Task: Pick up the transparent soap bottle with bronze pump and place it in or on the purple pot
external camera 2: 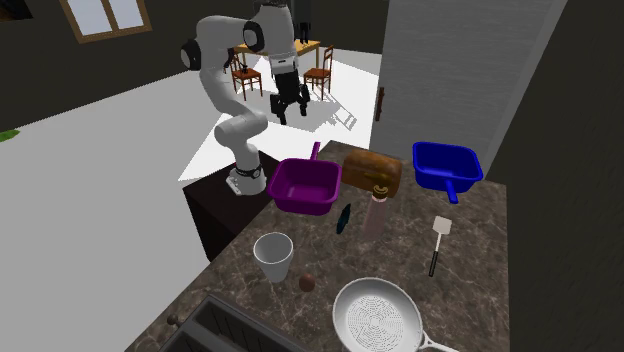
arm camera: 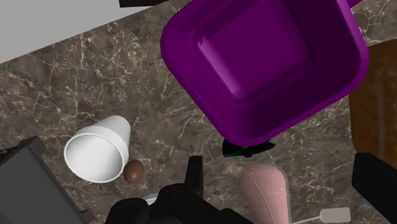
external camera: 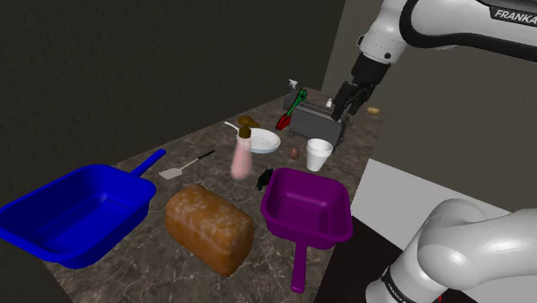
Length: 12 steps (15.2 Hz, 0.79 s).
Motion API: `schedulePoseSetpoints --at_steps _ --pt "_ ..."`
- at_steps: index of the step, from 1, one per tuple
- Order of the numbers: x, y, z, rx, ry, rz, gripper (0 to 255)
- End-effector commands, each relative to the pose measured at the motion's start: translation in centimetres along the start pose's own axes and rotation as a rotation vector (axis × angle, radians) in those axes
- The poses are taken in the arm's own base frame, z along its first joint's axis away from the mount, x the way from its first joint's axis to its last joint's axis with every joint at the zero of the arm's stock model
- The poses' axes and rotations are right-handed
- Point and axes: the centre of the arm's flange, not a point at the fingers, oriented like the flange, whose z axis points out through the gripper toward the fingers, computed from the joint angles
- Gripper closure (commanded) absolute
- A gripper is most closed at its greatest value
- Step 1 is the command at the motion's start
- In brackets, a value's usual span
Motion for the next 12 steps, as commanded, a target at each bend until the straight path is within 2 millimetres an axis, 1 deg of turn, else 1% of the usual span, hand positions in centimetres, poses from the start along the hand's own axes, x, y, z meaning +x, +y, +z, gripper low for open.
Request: schedulePoseSetpoints --at_steps 1,12 --pt "0.0 0.0 0.0 0.0 0.0 0.0 0" --pt "10.7 -2.7 8.1 0.049 0.053 0.012 0"
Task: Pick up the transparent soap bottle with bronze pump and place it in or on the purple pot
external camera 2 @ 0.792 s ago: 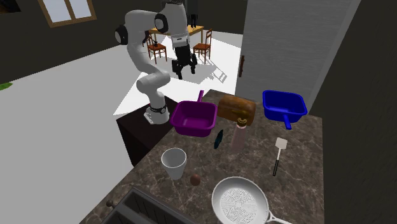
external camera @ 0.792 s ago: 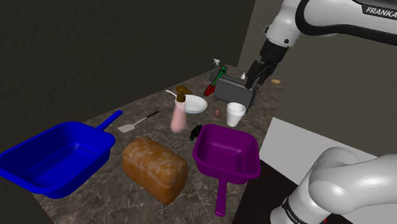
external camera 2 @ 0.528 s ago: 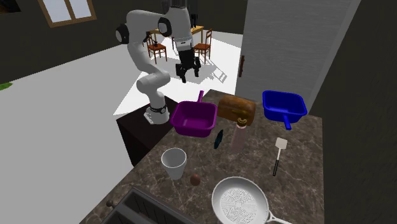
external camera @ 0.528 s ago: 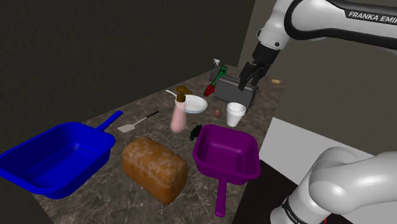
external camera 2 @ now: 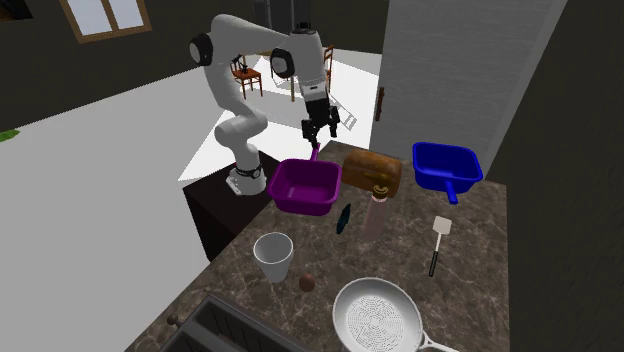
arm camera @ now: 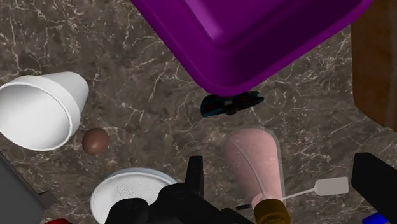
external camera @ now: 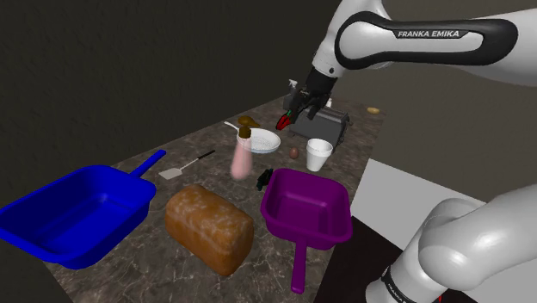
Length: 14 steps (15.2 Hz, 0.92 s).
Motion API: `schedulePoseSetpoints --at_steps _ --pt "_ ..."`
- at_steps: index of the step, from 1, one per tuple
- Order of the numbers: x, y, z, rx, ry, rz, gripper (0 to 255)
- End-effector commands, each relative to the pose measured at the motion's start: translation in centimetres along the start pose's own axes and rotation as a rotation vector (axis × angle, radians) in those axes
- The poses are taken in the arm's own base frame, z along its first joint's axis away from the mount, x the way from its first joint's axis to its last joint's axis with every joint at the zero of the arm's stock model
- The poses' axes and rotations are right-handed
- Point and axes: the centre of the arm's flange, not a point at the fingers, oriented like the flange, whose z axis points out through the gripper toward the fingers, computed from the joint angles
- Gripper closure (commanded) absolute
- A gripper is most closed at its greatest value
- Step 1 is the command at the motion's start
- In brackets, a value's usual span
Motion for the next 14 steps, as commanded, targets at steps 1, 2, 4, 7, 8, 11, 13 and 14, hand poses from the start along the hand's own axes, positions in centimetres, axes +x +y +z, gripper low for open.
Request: schedulePoseSetpoints --at_steps 1,2,4,7,8,11,13,14 --pt "2.0 -0.6 1.5 0.009 0.012 0.002 0" --pt "2.9 -0.8 2.2 0.014 0.016 0.003 0" --pt "4.9 -1.3 3.7 0.023 0.026 0.005 0" --pt "7.8 -2.1 5.9 0.036 0.04 0.009 0" --pt "8.8 -2.3 6.6 0.041 0.045 0.01 0" --pt "11.8 -3.1 8.7 0.054 0.059 0.013 0" --pt "13.8 -3.6 10.1 0.063 0.069 0.015 0" --pt "14.1 -3.7 10.3 0.064 0.07 0.015 0"
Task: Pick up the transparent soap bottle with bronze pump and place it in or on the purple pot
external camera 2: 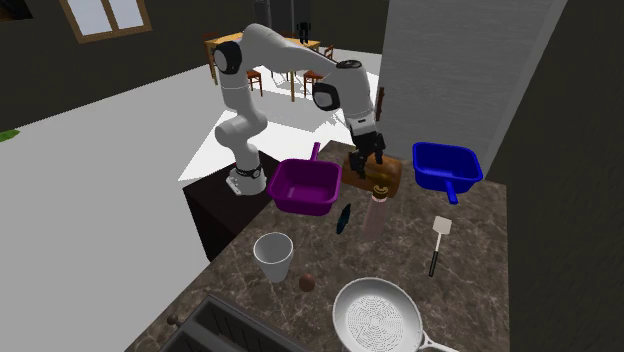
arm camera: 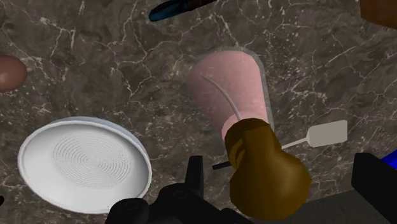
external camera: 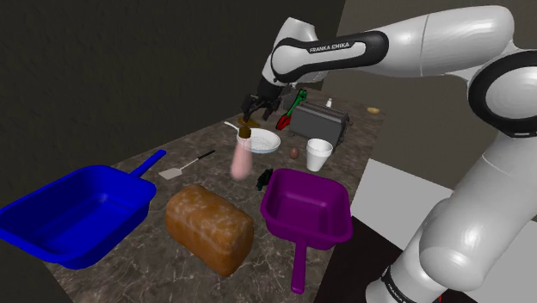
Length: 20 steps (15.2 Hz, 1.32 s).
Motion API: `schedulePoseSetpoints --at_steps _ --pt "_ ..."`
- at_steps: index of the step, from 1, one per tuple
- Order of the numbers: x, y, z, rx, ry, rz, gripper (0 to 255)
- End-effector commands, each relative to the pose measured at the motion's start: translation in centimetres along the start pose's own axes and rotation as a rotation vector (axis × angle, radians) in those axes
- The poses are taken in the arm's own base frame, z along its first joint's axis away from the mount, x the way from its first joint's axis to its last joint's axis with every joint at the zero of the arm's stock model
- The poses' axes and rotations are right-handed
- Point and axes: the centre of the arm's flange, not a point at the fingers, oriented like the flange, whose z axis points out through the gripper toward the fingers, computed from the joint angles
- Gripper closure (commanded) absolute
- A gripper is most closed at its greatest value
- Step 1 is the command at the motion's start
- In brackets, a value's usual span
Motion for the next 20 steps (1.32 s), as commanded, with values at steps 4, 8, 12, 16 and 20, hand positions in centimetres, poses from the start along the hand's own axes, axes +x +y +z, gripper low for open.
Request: schedulePoseSetpoints --at_steps 4,8,12,16,20 --pt "0.5 -0.4 2.7 0.003 0.004 0.001 0" --pt "0.5 -0.4 4.6 0.003 0.004 0.001 0" --pt "0.5 -0.4 4.6 0.003 0.004 0.001 0" --pt "0.5 -0.4 4.6 0.003 0.004 0.001 255" --pt "0.5 -0.4 4.6 0.003 0.004 0.001 255"
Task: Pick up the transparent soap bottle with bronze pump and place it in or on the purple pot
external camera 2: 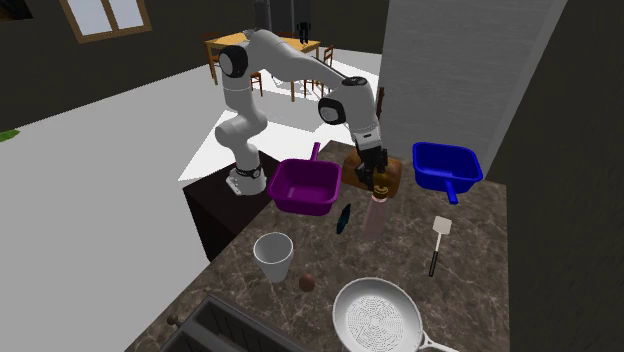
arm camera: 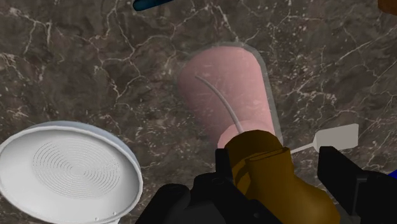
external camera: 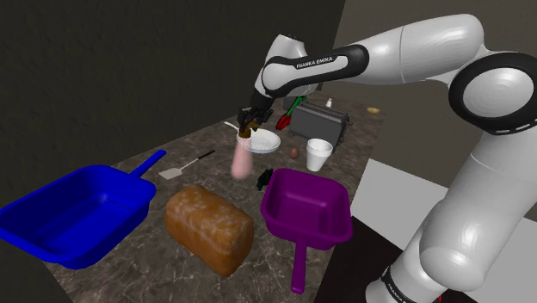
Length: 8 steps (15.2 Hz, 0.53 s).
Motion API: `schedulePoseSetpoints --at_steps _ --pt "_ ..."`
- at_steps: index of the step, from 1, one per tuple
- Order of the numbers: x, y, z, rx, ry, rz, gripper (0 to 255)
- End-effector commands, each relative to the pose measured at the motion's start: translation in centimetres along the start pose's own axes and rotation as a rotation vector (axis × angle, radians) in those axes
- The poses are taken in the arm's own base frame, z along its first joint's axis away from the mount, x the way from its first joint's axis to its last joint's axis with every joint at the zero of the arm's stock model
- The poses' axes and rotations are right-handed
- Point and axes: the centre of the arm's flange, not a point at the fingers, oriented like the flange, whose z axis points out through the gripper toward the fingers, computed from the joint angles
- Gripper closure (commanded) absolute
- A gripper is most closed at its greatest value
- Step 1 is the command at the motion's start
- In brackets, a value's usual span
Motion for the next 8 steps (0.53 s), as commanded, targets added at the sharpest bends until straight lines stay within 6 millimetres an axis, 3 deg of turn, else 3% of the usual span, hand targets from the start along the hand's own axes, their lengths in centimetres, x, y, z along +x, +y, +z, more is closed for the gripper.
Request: schedulePoseSetpoints --at_steps 1,5,8 --pt "0.0 0.0 0.0 0.0 0.0 0.0 255" --pt "0.0 0.0 0.0 0.0 0.001 0.0 255" --pt "0.5 -0.2 -1.5 0.0 0.001 0.0 255"
